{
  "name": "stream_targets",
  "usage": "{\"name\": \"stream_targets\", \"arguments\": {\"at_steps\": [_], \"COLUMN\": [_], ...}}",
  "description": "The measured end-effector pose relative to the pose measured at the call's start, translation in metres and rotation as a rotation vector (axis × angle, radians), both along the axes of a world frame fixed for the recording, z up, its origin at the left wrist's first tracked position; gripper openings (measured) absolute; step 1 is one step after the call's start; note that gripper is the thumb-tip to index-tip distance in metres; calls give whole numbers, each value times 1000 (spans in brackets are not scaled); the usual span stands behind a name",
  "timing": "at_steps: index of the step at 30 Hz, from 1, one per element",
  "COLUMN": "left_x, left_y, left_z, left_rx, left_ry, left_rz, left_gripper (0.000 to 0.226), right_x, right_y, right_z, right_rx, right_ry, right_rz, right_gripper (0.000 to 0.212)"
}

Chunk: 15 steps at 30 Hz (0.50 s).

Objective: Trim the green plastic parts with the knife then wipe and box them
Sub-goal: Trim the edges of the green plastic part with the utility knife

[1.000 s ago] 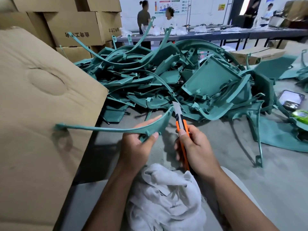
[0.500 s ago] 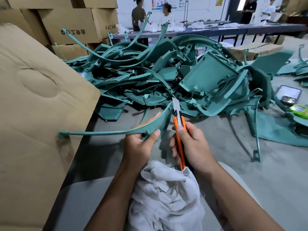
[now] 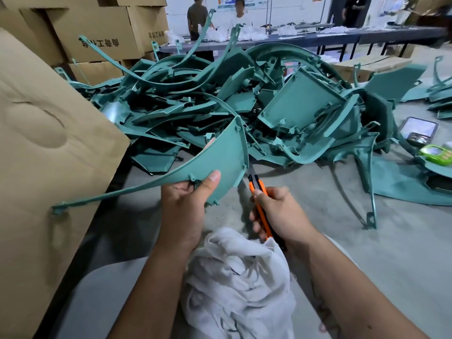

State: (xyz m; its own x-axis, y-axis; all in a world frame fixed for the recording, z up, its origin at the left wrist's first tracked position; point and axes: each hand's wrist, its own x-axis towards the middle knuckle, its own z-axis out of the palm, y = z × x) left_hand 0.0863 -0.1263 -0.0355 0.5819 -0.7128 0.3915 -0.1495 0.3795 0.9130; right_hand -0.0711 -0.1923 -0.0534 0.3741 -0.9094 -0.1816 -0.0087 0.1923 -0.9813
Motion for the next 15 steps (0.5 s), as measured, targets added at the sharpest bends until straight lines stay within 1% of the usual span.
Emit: {"name": "stream_targets", "arguments": {"at_steps": [2,4,6,8,10,12,14,15], "left_x": [2,2,0,-3,-4,-2,2,5], "left_y": [-1,-2,-4,-4,-2,0,2,2], "left_z": [-1,-2,-3,-2,1,5,9,10], "left_rx": [-21,-42,-49,-62,-91,-110,-131,-141], "left_ry": [0,-6,-47,-75,-102,-96,-80,-109], "left_rz": [-16,-34,-33,-59,-74,-53,-63,-59], "left_gripper": [12,13,15,19,25,25,24,23], "right_x": [-2,-4,-5,-2,-1,-4,-9,-13], "right_y": [-1,-2,-2,-1,-2,-8,-14,-17], "right_z": [1,5,7,5,1,-3,-4,-5], "right_rx": [-30,-96,-160,-203,-227,-285,-436,-536], "right_ry": [-6,-76,-169,-184,-97,84,329,443], "right_rz": [-41,-72,-46,-2,2,-41,-119,-173], "right_gripper": [24,23,21,20,19,20,23,24]}}
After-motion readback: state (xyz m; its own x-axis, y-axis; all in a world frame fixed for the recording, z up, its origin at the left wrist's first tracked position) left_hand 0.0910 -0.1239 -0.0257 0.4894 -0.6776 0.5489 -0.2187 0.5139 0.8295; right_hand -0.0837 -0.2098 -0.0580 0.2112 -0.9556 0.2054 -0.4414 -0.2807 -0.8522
